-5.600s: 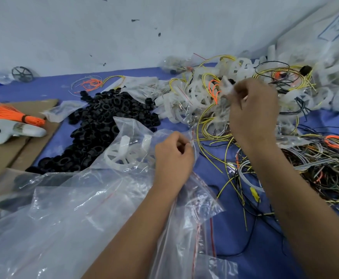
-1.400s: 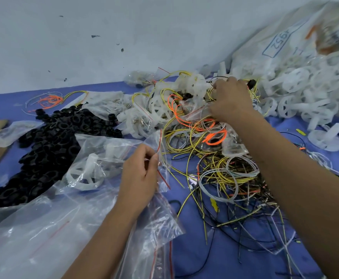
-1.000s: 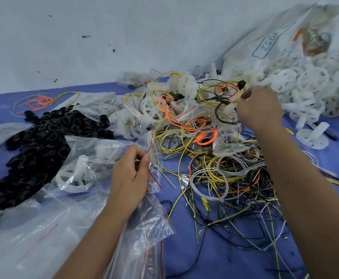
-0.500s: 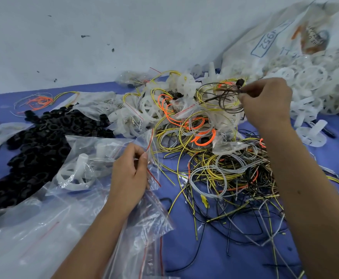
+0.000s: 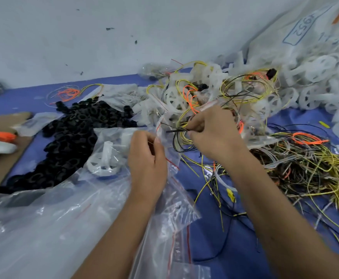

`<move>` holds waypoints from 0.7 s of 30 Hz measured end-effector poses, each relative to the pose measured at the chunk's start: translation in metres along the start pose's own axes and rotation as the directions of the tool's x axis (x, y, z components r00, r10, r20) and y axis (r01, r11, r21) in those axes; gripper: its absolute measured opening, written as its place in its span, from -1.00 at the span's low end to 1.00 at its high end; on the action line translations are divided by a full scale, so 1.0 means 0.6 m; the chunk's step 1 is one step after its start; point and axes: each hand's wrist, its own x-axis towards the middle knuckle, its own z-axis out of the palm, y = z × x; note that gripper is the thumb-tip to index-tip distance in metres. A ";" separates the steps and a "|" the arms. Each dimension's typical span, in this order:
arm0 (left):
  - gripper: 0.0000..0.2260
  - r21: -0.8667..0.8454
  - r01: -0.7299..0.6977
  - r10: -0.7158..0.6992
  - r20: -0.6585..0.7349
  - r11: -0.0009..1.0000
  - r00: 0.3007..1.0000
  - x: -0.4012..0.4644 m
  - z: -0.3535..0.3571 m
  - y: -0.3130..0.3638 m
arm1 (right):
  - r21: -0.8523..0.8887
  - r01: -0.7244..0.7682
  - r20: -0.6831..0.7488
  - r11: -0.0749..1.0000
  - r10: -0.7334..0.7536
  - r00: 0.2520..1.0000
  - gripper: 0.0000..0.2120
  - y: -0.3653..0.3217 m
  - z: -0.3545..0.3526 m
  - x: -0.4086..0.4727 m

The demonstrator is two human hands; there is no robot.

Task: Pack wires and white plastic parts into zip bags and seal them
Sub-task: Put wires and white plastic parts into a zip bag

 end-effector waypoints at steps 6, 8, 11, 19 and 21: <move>-0.89 0.005 -0.233 0.232 0.059 0.972 0.971 0.001 0.003 0.004 | -0.043 0.032 0.204 0.999 -0.022 0.979 -0.92 -0.023 0.032 0.006; -0.88 -0.007 -0.278 0.277 0.059 0.961 0.959 0.001 0.002 0.007 | -0.020 0.037 0.272 0.999 -0.030 0.962 -0.84 -0.032 0.038 0.008; -0.87 -0.043 -0.280 0.282 0.056 0.959 0.958 0.001 -0.004 0.015 | 0.036 0.035 0.351 0.999 -0.045 0.935 -0.68 -0.035 0.046 0.009; -0.83 -0.138 -0.355 0.357 -0.013 0.924 0.934 -0.007 -0.011 0.035 | 0.501 0.053 0.313 0.864 -0.238 0.919 -0.41 -0.047 0.097 -0.008; -0.84 -0.138 -0.347 0.348 -0.017 0.928 0.937 -0.006 -0.009 0.032 | 0.651 -0.099 0.349 0.752 -0.181 0.919 -0.29 -0.057 0.108 -0.003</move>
